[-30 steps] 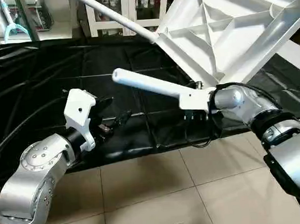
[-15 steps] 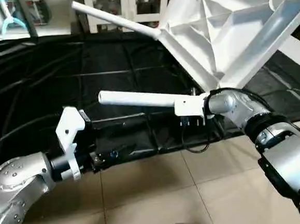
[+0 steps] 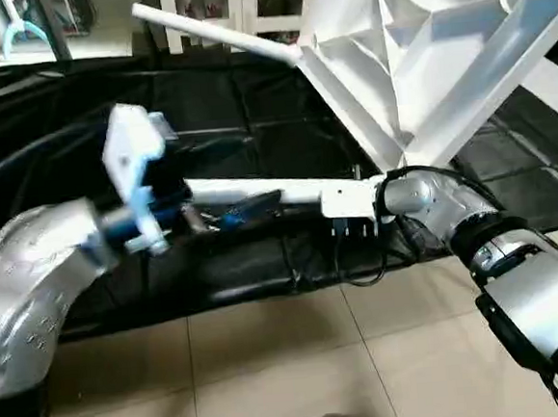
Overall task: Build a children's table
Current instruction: Flip table
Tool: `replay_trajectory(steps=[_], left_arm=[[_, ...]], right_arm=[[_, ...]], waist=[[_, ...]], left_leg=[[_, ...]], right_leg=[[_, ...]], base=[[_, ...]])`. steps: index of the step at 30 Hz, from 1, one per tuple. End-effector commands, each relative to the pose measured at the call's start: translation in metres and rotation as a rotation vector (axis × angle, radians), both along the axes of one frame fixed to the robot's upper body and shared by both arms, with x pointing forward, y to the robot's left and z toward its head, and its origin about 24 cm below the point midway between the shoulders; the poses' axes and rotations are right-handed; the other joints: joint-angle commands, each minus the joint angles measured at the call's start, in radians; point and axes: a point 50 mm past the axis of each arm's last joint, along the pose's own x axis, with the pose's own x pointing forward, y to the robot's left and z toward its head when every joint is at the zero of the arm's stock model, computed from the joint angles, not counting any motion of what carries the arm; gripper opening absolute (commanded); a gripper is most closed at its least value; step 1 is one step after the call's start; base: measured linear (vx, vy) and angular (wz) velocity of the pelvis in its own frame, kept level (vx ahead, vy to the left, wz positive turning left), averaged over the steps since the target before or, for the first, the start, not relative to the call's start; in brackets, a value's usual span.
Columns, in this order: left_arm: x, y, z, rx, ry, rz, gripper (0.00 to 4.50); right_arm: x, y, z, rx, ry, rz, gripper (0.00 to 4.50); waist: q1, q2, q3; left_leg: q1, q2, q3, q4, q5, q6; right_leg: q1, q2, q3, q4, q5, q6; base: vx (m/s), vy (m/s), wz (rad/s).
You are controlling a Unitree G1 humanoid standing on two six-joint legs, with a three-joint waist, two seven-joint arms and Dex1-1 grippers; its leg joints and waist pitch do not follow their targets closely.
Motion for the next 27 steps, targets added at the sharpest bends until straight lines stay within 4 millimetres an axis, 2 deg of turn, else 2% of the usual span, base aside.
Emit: replay_trajectory(steps=[1,2,3,5,7,8,9,10,11,14,15,20,23,25,27], left_arm=[[0.007,-0.005,-0.009,0.078,0.000,0.005,4.48],[0.022,-0.002,-0.024,0.198,-0.021,0.081,4.48],[0.022,-0.002,-0.024,0.198,-0.021,0.081,4.48],[0.033,0.004,-0.037,0.295,-0.029,0.133,4.48],[0.047,0.012,-0.046,0.403,-0.056,0.197,4.48],[0.051,0.014,-0.047,0.422,-0.067,0.215,4.48],[0.053,0.015,-0.047,0.432,-0.071,0.224,4.48],[0.053,0.015,-0.047,0.432,-0.071,0.224,4.48],[0.058,0.017,-0.047,0.453,-0.079,0.241,4.48],[0.058,0.016,-0.051,0.480,-0.074,0.205,4.48],[0.058,0.016,-0.052,0.487,-0.073,0.191,4.48],[0.059,0.011,-0.063,0.493,-0.070,0.132,4.48],[0.055,0.006,-0.068,0.486,-0.066,0.079,4.48],[0.055,0.006,-0.068,0.505,-0.074,0.062,4.48],[0.057,0.007,-0.066,0.501,-0.081,0.070,4.48]], right_arm=[[-0.005,-0.005,-0.010,-0.021,0.033,-0.008,4.50],[-0.004,-0.003,-0.009,-0.014,0.028,-0.003,4.50],[-0.004,-0.003,-0.009,-0.014,0.028,-0.003,4.50],[-0.004,-0.003,-0.008,-0.008,0.025,0.005,4.50],[-0.005,-0.004,-0.009,-0.008,0.025,0.010,4.50],[-0.005,-0.005,-0.009,-0.008,0.026,0.011,4.50],[-0.005,-0.005,-0.009,-0.008,0.026,0.011,4.50],[-0.005,-0.005,-0.009,-0.008,0.026,0.011,4.50],[-0.006,-0.006,-0.010,-0.011,0.028,0.013,4.50],[-0.007,-0.009,-0.011,-0.014,0.029,0.015,4.50],[-0.007,-0.009,-0.011,-0.014,0.030,0.016,4.50],[-0.008,-0.009,-0.011,0.005,0.028,0.023,4.50],[-0.012,-0.003,-0.011,0.062,0.088,0.081,4.50],[-0.014,0.001,-0.004,0.115,0.125,0.134,4.50],[-0.015,0.004,0.003,0.188,0.169,0.172,4.50]], waist=[[0.007,0.017,-0.075],[0.008,0.018,-0.073],[0.008,0.020,-0.071],[0.009,0.021,-0.073],[0.010,0.024,-0.073],[0.009,0.033,-0.075],[0.010,0.033,-0.077],[0.010,0.033,-0.077],[0.012,0.033,-0.080],[0.013,0.037,-0.084],[0.013,0.034,-0.084],[0.018,0.035,-0.088],[0.023,0.034,-0.091],[0.025,0.031,-0.095],[0.028,0.034,-0.097]], left_leg=[[0.005,0.017,0.009,-0.057,0.038,0.133],[0.008,0.018,0.009,-0.058,0.026,0.135],[0.011,0.018,0.011,-0.058,0.003,0.132],[0.011,0.020,0.008,-0.060,-0.006,0.107],[0.012,0.019,0.006,-0.061,0.000,0.102],[0.015,0.018,0.007,-0.060,0.013,0.099],[0.012,0.016,0.006,-0.059,0.027,0.101],[0.012,0.016,0.006,-0.059,0.027,0.101],[0.013,0.017,0.006,-0.057,0.052,0.107],[0.011,0.017,0.006,-0.055,0.070,0.119],[0.010,0.016,0.006,-0.055,0.079,0.125],[0.010,0.018,0.005,-0.054,0.086,0.138],[0.012,0.021,0.006,-0.054,0.087,0.141],[0.010,0.025,0.006,-0.052,0.089,0.152],[0.010,0.028,0.006,-0.051,0.093,0.166]], right_leg=[[0.088,-0.067,0.052,-0.050,0.145,-0.296],[0.084,-0.065,0.051,-0.054,0.120,-0.289],[0.082,-0.065,0.052,-0.056,0.075,-0.279],[0.086,-0.069,0.052,-0.056,0.048,-0.271],[0.086,-0.068,0.052,-0.056,0.060,-0.273],[0.084,-0.066,0.051,-0.053,0.095,-0.284],[0.089,-0.066,0.052,-0.048,0.134,-0.295],[0.089,-0.066,0.052,-0.048,0.134,-0.295],[0.091,-0.068,0.052,-0.045,0.185,-0.315],[0.094,-0.069,0.052,-0.040,0.227,-0.333],[0.097,-0.069,0.052,-0.040,0.243,-0.335],[0.098,-0.072,0.051,-0.039,0.241,-0.340],[0.098,-0.071,0.051,-0.036,0.254,-0.347],[0.101,-0.073,0.051,-0.033,0.266,-0.351],[0.101,-0.074,0.052,-0.030,0.291,-0.357]], base=[[0.000,0.000,0.00],[0.000,0.000,0.00],[0.000,0.000,0.00],[0.000,0.000,0.00],[0.000,0.000,0.00],[0.000,0.000,0.00],[0.000,0.000,0.00],[0.000,0.000,0.00],[0.000,0.000,0.00],[0.000,0.000,0.00],[0.000,0.000,0.00],[0.000,0.000,0.00],[0.000,0.000,0.00],[0.000,0.000,0.00],[0.000,0.000,0.00]])
